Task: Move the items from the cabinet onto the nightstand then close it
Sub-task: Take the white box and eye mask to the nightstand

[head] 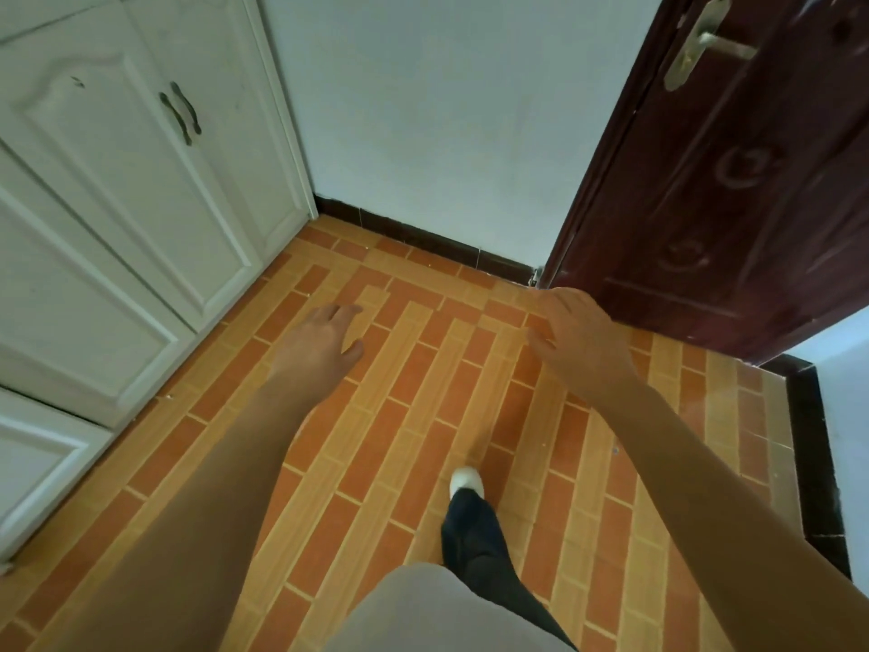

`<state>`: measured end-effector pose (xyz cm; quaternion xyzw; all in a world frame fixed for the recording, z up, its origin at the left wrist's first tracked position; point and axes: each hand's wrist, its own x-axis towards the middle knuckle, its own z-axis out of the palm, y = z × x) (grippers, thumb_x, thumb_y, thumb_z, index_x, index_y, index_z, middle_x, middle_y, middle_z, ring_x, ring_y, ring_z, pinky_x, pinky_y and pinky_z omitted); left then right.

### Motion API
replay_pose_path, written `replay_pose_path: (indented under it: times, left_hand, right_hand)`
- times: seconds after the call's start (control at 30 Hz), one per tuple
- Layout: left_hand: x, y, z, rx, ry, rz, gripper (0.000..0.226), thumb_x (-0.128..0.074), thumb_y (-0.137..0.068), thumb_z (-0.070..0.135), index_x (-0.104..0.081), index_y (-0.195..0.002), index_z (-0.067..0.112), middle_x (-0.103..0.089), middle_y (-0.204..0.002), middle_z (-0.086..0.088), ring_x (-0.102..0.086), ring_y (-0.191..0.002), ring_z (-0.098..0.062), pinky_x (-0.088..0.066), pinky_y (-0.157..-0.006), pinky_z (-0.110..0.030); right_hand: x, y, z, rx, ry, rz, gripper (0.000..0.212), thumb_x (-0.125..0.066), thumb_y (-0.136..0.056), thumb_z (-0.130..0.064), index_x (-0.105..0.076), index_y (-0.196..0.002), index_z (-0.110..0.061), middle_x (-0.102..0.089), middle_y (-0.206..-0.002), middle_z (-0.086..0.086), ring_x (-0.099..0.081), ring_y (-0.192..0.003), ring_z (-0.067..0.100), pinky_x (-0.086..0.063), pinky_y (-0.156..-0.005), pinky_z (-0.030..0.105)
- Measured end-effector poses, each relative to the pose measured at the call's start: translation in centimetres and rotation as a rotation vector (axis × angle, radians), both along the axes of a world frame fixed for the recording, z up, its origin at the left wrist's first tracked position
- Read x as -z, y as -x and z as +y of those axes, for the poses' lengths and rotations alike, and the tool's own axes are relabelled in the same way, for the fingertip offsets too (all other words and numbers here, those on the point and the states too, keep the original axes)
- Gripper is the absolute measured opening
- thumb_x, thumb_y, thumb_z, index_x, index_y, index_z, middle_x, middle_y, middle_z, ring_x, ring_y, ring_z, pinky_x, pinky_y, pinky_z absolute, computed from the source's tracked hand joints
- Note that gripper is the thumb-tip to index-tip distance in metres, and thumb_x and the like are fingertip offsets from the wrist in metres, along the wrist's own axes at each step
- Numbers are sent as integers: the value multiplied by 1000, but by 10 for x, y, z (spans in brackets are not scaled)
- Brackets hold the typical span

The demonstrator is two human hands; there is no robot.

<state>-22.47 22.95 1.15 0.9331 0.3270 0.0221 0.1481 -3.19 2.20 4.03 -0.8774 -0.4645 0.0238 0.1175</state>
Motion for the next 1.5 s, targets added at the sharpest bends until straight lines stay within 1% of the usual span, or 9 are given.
replay_pose_path:
  times: [0.23, 0.33, 0.47, 0.6, 0.73, 0.9, 1.07, 1.3, 1.5]
  left_hand:
    - [-7, -87, 66, -92, -5, -48, 45, -49, -92, 29, -40, -135, 18, -47, -136, -8, -46, -122, -27, -43, -97, -40]
    - [-14, -121, 89, -129, -23, -52, 46, -49, -93, 29, -39, -136, 19, -46, -137, -9, -46, -122, -27, -44, -96, -42]
    - [-19, -151, 118, -179, -20, -62, 46, -49, -92, 30, -40, -136, 17, -46, -137, -8, -47, -121, -28, -44, -96, -43]
    - [-16, -172, 152, -225, -30, -75, 44, -50, -92, 30, -42, -134, 17, -50, -131, -8, -50, -116, -27, -46, -91, -40]
    - [-8, -194, 197, -266, -10, -87, 46, -51, -92, 28, -42, -135, 16, -49, -134, -8, -46, -122, -26, -40, -95, -37]
    - [-5, -217, 271, -288, -20, -99, 43, -50, -92, 27, -43, -134, 15, -51, -132, -9, -48, -118, -26, -41, -93, -37]
    - [-9, -235, 358, -303, -31, -117, 43, -50, -92, 28, -44, -133, 15, -52, -130, -8, -48, -117, -26, -41, -92, -38]
    - [-22, -250, 460, -330, -71, -128, 43, -50, -93, 26, -43, -134, 16, -50, -135, -8, -47, -120, -27, -40, -96, -39]
    - [-16, -252, 527, -419, -64, -94, 43, -50, -92, 26, -43, -134, 16, -49, -136, -7, -48, -121, -26, -41, -98, -39]
  right_hand:
    - [1, -103, 75, -83, 6, -29, 44, -48, -92, -21, -43, -133, -7, -53, -131, 13, -44, -126, 28, -31, -109, 38]
    - [0, -141, 106, -132, 1, -46, 44, -48, -92, -23, -44, -133, -8, -54, -129, 12, -46, -124, 26, -34, -106, 35]
    - [-4, -181, 150, -180, 7, -20, 44, -46, -94, -25, -42, -135, -11, -52, -134, 9, -42, -127, 24, -32, -106, 33]
    - [-2, -213, 197, -233, 16, -18, 45, -46, -93, -25, -42, -135, -10, -53, -132, 9, -43, -126, 24, -33, -104, 32]
    - [5, -238, 250, -251, 17, -11, 45, -46, -93, -29, -42, -134, -11, -52, -134, 8, -43, -127, 24, -33, -105, 32]
    - [13, -261, 333, -241, 56, -42, 47, -43, -95, -34, -37, -137, -15, -47, -139, 6, -38, -132, 23, -30, -109, 34]
    - [8, -277, 424, -261, 48, -54, 47, -43, -95, -35, -38, -137, -15, -48, -139, 6, -39, -132, 23, -30, -109, 34]
    - [1, -294, 529, -310, 8, -56, 47, -46, -93, -34, -42, -135, -12, -51, -136, 9, -44, -129, 26, -33, -108, 35]
    - [2, -310, 623, -387, -1, -22, 49, -42, -94, -36, -38, -137, -13, -48, -139, 8, -39, -132, 25, -30, -110, 37]
